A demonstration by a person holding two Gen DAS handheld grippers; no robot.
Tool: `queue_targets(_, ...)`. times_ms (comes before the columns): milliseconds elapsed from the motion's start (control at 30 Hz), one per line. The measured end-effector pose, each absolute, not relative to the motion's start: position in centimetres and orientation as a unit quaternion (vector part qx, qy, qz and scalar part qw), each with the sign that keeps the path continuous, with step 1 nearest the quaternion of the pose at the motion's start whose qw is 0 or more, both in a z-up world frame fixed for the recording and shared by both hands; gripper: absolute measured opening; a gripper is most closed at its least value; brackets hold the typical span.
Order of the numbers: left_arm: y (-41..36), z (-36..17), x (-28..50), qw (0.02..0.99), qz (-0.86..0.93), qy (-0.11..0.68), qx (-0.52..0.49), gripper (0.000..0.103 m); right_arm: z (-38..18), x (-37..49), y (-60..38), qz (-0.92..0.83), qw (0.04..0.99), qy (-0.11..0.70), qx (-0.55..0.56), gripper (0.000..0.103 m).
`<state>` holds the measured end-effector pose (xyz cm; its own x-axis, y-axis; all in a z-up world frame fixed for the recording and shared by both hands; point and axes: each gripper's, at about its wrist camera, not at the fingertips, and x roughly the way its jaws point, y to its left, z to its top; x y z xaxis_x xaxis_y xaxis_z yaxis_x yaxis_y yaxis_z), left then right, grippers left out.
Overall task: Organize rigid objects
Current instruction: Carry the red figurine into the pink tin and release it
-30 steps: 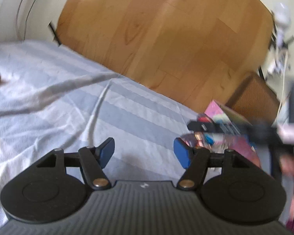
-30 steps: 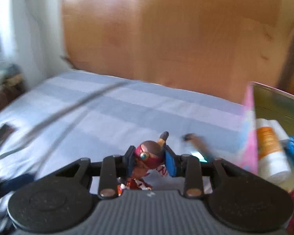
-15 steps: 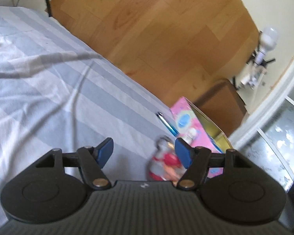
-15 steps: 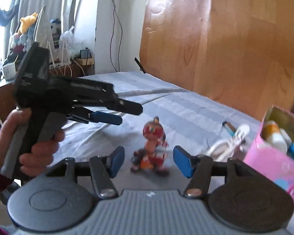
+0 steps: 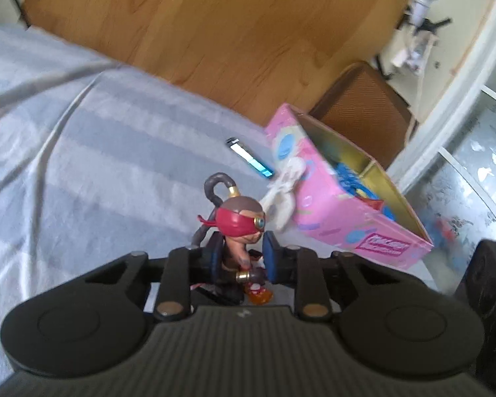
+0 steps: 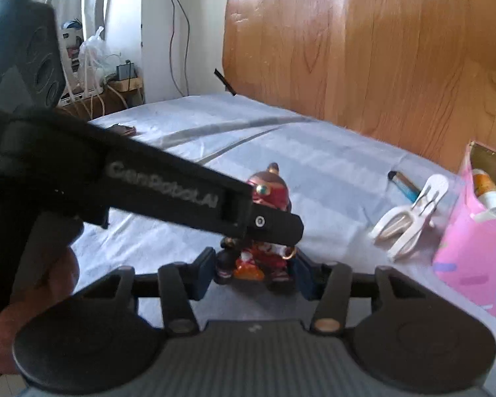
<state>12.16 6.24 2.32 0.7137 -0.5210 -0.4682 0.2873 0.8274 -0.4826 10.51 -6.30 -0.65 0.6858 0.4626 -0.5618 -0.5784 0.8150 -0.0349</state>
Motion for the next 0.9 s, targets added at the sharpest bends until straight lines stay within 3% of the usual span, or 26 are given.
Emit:
queue_targets(333,-6.0,8.7,14.6,0.898,-0.348,0.249,-0.105,0.028,4.1,8.7,-16.7,0.139,0.975,0.15,-0.083,0.048)
queue_targets(667,-20.3,8.6,19.4,0.864,-0.418,0.273,-0.065,0.029,4.4,11.5,-29.0,0.023,0.986,0.159,-0.047,0.049)
queue_targets(733,-21.9,8.4,19.9,0.871,-0.403,0.275,-0.051,0.052,3.6,12.9,-30.8,0.008,0.985,0.166,-0.036,0.049)
queue_targets(800,-22.4,8.1,20.5,0.884,-0.373,0.277,-0.047,0.057,3.1,14.4,-31.6,-0.024,0.987,0.156,-0.041,0.048)
queue_targets(867,-21.5,8.2,20.7,0.896,-0.348,0.273,-0.046,0.057,2.6,15.0,-32.1,-0.052,0.989,0.129,-0.041,0.061)
queue_targets(900,-20.8,8.3,20.6,0.9,-0.341,0.269,-0.046,0.057,2.5,15.1,-32.4,-0.052,0.99,0.125,-0.033,0.059)
